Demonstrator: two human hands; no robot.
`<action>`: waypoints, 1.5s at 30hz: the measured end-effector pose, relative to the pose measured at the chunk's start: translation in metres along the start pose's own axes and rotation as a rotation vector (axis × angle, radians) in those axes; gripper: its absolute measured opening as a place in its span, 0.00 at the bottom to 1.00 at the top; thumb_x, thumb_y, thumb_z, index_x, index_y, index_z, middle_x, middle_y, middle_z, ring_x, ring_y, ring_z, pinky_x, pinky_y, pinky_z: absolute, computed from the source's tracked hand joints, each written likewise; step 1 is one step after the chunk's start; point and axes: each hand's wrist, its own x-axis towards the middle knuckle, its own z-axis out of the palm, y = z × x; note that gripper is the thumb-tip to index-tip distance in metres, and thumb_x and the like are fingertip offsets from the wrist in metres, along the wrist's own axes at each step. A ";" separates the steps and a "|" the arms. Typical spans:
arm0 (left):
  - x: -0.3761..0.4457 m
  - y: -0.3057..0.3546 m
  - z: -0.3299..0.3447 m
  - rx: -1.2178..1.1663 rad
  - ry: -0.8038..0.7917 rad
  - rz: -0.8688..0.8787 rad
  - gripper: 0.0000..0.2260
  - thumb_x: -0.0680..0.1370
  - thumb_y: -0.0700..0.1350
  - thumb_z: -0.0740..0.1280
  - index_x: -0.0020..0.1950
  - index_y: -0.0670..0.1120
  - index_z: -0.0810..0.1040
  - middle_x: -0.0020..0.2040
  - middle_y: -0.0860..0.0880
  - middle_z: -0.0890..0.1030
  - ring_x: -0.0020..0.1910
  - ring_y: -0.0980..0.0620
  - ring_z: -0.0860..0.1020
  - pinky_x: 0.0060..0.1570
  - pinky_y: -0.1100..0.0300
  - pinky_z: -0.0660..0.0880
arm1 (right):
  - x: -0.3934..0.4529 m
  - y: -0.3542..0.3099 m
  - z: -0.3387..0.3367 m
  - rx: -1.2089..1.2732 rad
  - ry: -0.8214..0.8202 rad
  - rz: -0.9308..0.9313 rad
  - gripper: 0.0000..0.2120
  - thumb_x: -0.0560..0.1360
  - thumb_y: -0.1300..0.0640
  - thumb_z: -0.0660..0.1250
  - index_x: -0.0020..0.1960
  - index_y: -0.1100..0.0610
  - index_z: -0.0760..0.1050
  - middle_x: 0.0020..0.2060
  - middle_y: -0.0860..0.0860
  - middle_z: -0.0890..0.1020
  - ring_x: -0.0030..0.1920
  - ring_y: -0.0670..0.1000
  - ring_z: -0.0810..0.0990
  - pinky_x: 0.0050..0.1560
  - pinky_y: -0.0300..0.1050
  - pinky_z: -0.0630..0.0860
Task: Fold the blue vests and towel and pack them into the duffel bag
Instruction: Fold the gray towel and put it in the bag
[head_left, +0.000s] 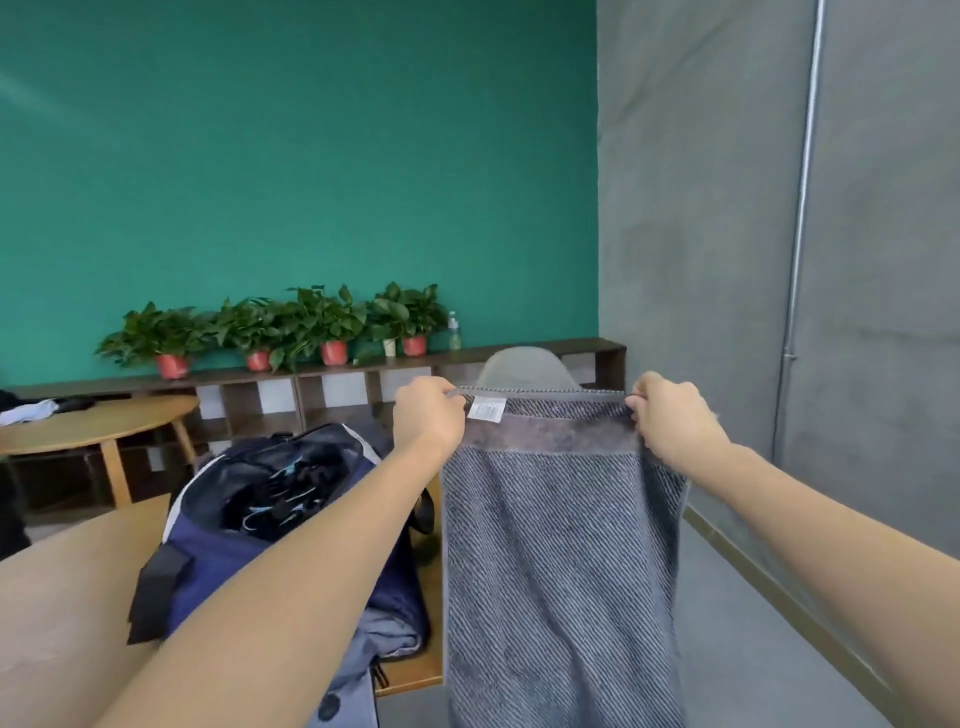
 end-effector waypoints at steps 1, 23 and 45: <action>0.005 -0.006 0.014 -0.006 0.014 -0.007 0.07 0.80 0.42 0.67 0.47 0.43 0.85 0.46 0.43 0.84 0.49 0.43 0.81 0.42 0.60 0.69 | 0.007 0.004 0.011 -0.009 -0.009 -0.003 0.06 0.84 0.55 0.59 0.54 0.56 0.72 0.44 0.56 0.78 0.46 0.60 0.77 0.45 0.49 0.70; 0.042 -0.200 0.228 0.496 -0.569 0.163 0.28 0.84 0.61 0.53 0.83 0.55 0.51 0.83 0.46 0.40 0.81 0.43 0.53 0.74 0.48 0.63 | 0.058 0.080 0.287 -0.171 -0.688 -0.133 0.45 0.76 0.27 0.52 0.81 0.45 0.32 0.82 0.51 0.44 0.81 0.58 0.46 0.79 0.64 0.46; 0.085 -0.351 0.123 0.367 -0.808 0.363 0.36 0.76 0.75 0.46 0.80 0.60 0.58 0.82 0.56 0.56 0.80 0.60 0.49 0.80 0.52 0.49 | 0.033 -0.022 0.357 -0.313 -0.679 -0.154 0.43 0.74 0.23 0.39 0.82 0.44 0.45 0.82 0.47 0.46 0.81 0.56 0.42 0.78 0.64 0.39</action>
